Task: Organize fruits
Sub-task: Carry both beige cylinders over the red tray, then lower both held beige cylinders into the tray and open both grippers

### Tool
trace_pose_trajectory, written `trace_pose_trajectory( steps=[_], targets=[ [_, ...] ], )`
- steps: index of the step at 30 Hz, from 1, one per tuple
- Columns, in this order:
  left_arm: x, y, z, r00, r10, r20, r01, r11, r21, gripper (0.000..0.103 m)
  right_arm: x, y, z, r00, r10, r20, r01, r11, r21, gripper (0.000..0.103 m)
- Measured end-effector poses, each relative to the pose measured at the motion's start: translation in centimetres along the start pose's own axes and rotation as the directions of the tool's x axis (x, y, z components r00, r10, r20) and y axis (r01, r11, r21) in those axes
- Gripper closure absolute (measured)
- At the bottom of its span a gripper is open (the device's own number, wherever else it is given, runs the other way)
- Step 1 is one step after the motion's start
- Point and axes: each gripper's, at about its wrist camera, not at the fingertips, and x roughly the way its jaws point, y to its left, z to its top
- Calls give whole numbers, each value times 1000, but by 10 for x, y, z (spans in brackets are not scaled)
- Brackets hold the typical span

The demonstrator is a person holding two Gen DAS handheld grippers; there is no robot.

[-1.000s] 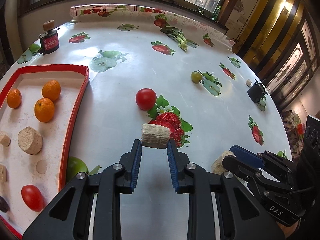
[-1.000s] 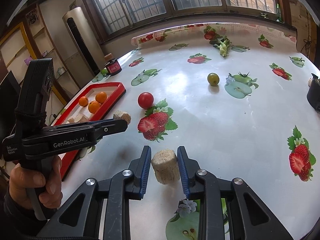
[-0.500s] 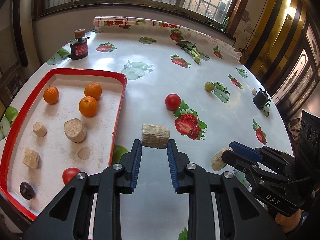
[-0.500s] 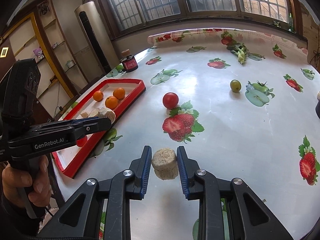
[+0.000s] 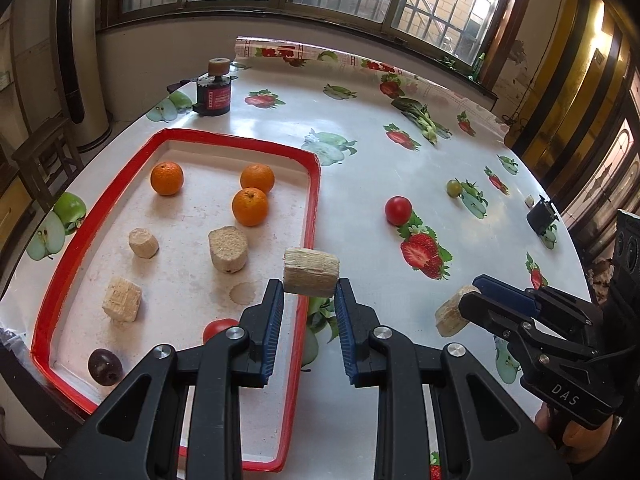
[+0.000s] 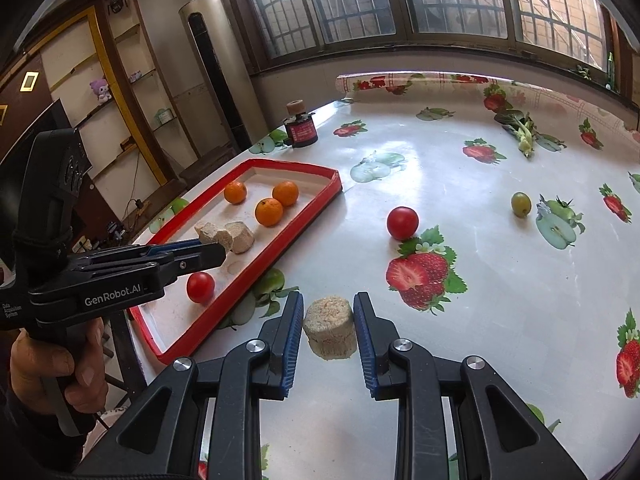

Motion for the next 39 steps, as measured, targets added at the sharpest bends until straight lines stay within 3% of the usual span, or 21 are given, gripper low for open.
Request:
trace_pose_trajectory(
  steps=[23,39],
  targets=[
    [-9,59,-6,999,54,4,-53,994,-95,79,36,70,30,996,87,-25,-89,989,-118,77],
    [-10,85,-10,997,77,0,-76,988,-137,79,53,87,37,992,117,-47,-123,982,-142,77]
  ],
)
